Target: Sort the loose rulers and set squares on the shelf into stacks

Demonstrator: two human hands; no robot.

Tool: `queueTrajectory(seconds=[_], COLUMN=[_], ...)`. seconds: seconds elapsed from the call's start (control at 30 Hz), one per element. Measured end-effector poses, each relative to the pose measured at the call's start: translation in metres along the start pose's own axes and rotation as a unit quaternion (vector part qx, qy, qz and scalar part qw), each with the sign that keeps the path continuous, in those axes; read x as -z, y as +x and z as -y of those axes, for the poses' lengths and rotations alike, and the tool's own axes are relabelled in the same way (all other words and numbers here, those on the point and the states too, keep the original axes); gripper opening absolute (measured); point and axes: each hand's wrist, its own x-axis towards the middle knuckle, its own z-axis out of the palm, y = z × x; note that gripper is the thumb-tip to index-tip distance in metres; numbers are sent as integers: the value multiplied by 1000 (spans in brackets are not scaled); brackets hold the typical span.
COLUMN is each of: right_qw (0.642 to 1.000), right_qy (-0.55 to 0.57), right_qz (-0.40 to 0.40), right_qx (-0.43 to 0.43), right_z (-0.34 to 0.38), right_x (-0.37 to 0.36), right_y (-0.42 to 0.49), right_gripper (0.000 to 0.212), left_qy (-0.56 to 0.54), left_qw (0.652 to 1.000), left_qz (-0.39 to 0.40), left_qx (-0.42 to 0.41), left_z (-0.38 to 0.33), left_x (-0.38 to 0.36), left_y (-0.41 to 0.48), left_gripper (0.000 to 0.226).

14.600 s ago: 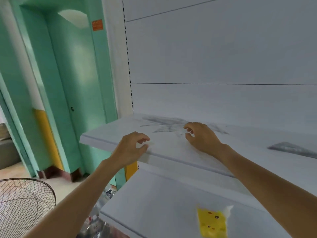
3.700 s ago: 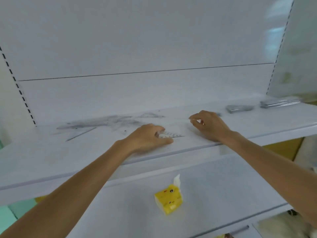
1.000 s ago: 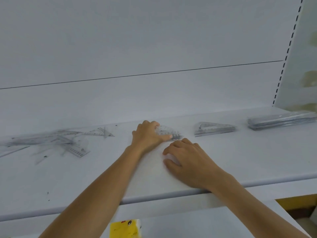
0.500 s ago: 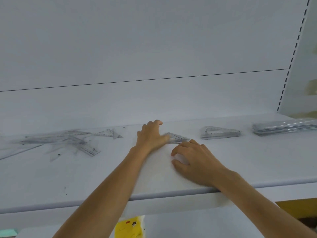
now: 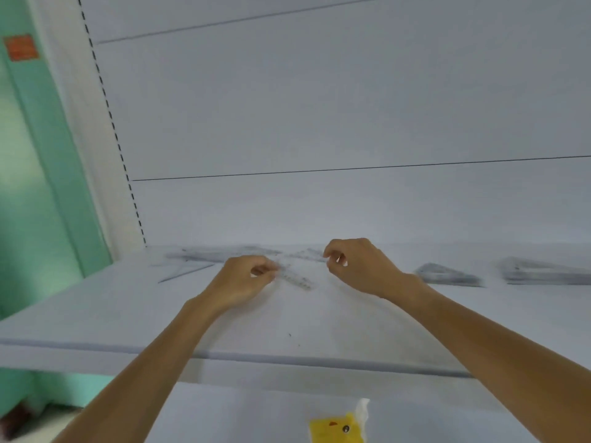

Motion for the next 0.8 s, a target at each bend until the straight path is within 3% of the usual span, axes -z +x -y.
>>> queueTrajectory(seconds=[0.13,0.4,0.5,0.63,0.8], right_qw=[1000,998,995,991,989], right_qy=[3,-17,-20,-47,-61], right_qz=[-3,40,57,67,74], right_qx=[10,-45,-78,-101,-110], right_z=[32,64,70,73,67], right_x=[-26,-61,-82,-102,-114], right_y=[33,85,95,108,110], right_gripper=[22,25,32,47,39], left_qy=[18,41,103,201,186], left_qw=[998,995,990,965,974], left_qz=[-38,-36,-45,-31,-24], left_qx=[47,86,87,164,126], left_z=[59,127,142,164,174], left_x=[45,93,88,83,84], left_y=[-12,10,21,28,32], left_gripper=[15,20,36,61,44])
